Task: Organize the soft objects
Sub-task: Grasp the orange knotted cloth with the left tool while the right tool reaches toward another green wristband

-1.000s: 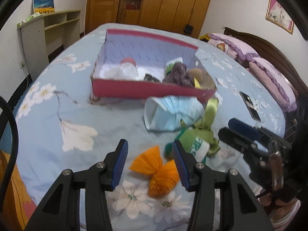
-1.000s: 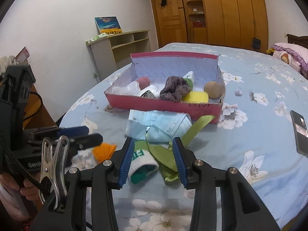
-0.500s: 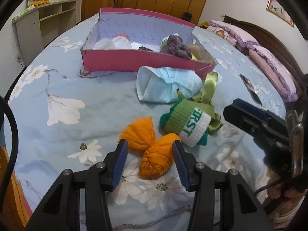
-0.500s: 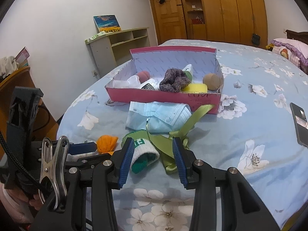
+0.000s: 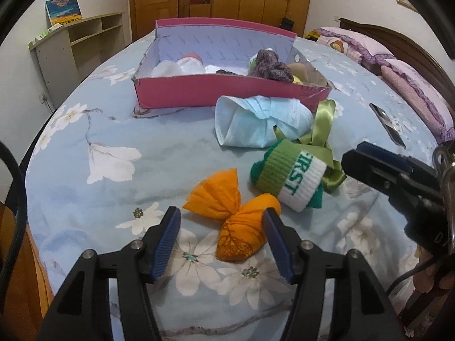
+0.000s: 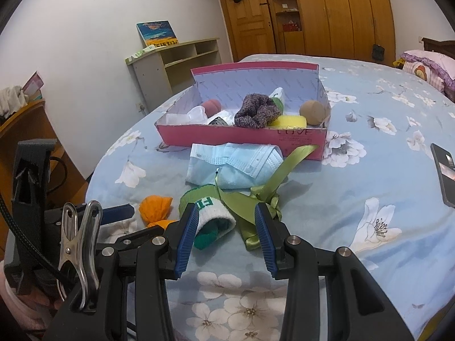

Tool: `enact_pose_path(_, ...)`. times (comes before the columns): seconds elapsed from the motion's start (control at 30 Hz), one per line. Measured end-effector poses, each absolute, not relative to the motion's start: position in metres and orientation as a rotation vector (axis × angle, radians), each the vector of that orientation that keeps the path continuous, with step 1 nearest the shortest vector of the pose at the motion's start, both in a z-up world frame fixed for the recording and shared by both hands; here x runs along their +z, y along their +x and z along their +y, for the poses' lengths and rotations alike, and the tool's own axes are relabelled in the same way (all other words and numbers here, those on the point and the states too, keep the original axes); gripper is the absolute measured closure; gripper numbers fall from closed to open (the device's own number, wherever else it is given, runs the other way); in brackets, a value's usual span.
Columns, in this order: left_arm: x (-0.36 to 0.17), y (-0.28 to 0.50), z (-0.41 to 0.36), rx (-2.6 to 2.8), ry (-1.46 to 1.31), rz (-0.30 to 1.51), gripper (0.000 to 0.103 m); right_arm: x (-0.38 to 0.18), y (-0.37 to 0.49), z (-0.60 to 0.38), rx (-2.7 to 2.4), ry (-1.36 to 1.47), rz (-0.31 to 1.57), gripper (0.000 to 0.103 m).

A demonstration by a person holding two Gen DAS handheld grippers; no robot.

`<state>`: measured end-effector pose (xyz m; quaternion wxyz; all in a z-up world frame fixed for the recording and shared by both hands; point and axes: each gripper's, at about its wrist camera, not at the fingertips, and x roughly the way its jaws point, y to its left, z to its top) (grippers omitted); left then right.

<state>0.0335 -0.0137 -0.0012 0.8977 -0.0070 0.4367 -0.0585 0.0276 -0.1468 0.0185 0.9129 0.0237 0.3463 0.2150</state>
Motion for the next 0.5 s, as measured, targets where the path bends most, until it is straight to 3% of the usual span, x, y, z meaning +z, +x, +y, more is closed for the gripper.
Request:
enact_pose_path(0.4, -0.011, 0.035, -0.023, -0.186, -0.026, 0.937, 0.036, 0.009, 0.028, -0.143, 0.468, 0.051, 0.743, 0.061)
enact_pose_path(0.5, -0.01, 0.034, -0.023, -0.218, -0.039, 0.931, 0.057, 0.007, 0.028, -0.142, 0.474, 0.052, 0.747, 0.061)
